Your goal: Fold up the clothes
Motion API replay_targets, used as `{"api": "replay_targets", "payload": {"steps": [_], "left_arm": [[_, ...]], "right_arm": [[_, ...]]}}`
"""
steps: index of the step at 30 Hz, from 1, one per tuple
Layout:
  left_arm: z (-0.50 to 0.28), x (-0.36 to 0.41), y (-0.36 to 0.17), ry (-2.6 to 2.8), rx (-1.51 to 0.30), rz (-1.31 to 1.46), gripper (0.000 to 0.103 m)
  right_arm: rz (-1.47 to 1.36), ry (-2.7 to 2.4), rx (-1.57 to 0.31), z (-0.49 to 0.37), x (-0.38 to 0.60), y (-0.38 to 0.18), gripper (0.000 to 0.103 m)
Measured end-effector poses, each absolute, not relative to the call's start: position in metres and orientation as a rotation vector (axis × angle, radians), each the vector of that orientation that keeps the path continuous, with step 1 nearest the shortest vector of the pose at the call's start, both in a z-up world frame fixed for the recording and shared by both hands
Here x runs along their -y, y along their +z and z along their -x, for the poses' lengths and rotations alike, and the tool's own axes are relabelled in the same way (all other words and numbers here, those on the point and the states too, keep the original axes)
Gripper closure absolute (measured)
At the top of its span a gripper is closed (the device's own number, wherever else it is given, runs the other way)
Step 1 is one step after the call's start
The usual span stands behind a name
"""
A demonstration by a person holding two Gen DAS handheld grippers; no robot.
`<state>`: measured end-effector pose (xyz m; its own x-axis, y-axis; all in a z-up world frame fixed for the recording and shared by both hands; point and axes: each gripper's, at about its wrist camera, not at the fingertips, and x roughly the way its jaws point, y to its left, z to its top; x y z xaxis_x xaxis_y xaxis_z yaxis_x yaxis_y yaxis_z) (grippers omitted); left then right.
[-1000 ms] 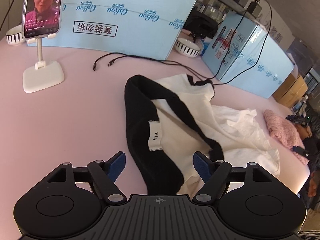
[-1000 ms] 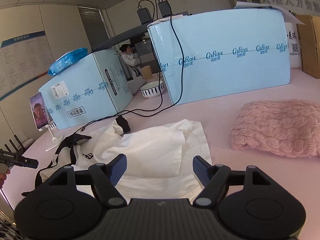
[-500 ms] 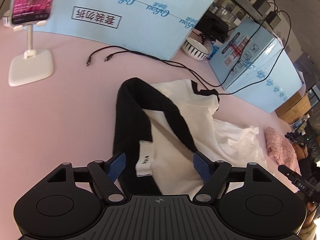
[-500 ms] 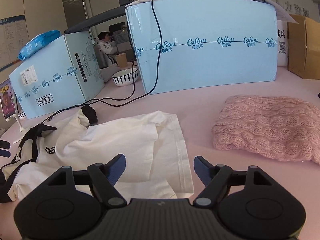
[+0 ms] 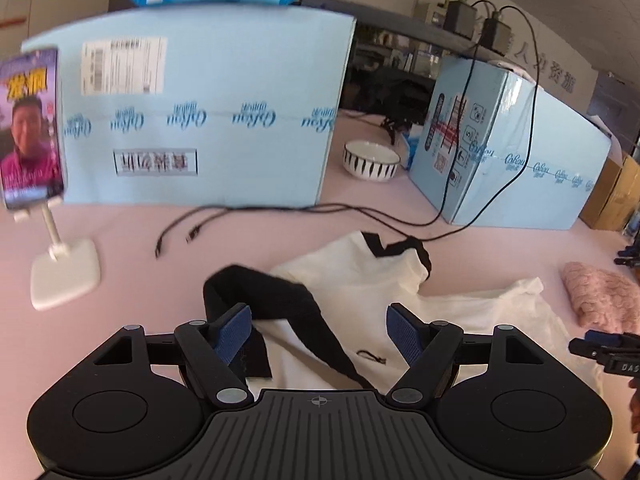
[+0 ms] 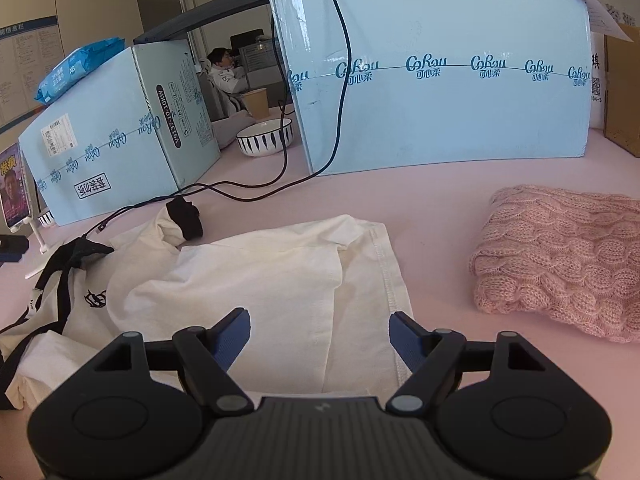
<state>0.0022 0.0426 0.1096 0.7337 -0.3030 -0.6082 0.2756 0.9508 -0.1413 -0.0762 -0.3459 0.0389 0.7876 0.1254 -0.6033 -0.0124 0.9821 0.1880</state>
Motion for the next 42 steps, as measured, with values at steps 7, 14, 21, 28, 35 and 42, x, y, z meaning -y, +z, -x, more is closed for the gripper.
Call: {"api": "replay_targets", "payload": {"steps": [7,14,21,28,35,42], "left_arm": [[-0.048,-0.022,0.063,-0.384,-0.912,0.116,0.024],[-0.072,-0.034,0.044,-0.363,-0.908,0.255,0.038],[-0.080,-0.054,0.041,-0.332,-0.847,0.320,0.092],[-0.070,-0.064,0.061,-0.319,-0.757,0.356,0.093],[-0.067,-0.059,0.057,-0.312,-0.775,0.312,0.093],[-0.063,-0.066,0.057,-0.309,-0.790,0.311,0.093]], "right_arm": [[-0.144,0.043,-0.617,0.065,0.345,0.042,0.024],[-0.200,0.010,-0.499,0.062,0.348,0.054,0.024],[-0.292,0.022,-0.535,0.055,0.360,0.052,0.024],[-0.300,0.052,-0.571,0.046,0.369,0.051,0.024],[-0.330,0.123,-0.658,0.015,0.377,0.050,0.023],[-0.267,0.164,-0.857,-0.033,0.353,0.027,0.027]]}}
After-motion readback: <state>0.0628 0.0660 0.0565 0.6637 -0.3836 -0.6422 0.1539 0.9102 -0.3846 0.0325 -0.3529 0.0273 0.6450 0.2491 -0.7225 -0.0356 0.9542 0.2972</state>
